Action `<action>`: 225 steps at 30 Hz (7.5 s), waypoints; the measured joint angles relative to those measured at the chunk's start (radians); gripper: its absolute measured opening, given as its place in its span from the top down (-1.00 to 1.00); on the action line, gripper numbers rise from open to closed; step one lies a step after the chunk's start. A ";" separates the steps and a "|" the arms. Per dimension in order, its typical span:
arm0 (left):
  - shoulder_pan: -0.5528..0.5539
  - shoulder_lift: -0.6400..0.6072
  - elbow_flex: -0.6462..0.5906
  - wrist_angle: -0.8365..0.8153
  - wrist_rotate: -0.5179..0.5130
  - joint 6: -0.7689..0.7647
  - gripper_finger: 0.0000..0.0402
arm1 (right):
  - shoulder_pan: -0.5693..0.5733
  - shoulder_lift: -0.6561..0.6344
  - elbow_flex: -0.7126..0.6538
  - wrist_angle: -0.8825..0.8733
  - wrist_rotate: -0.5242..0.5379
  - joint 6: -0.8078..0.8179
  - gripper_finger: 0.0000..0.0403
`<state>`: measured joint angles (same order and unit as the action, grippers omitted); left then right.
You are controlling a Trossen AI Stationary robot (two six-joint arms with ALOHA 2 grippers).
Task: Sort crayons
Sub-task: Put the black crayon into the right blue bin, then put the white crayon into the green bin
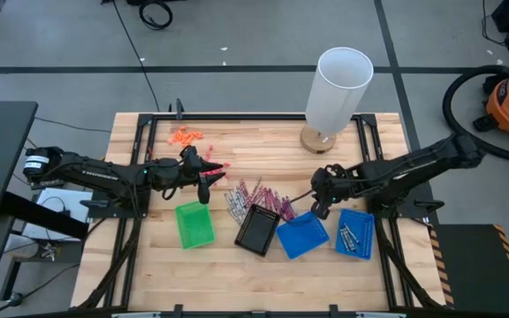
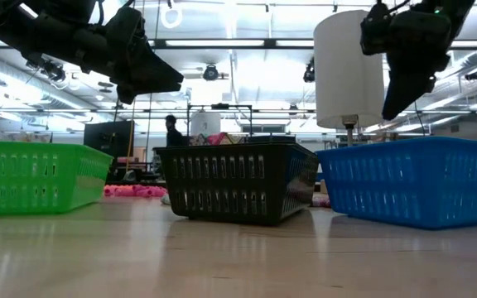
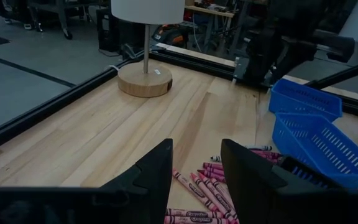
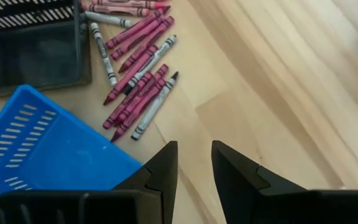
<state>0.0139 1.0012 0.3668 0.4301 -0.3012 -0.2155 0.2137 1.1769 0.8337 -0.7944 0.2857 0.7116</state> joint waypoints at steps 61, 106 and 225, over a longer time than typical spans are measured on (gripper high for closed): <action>-0.001 0.000 0.000 -0.047 0.000 -0.011 0.26 | -0.236 0.626 0.216 0.095 -0.238 -0.260 0.50; -0.001 0.000 0.000 -0.054 0.000 -0.006 0.26 | -0.295 0.436 0.178 -0.010 -0.255 -0.339 0.87; -0.027 0.001 0.023 -0.138 0.146 0.066 0.26 | 0.109 -0.077 -0.037 -0.145 0.121 0.270 0.56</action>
<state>-0.0130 1.0019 0.3899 0.2921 -0.1548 -0.1492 0.3224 1.0996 0.7967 -0.9394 0.4070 0.9817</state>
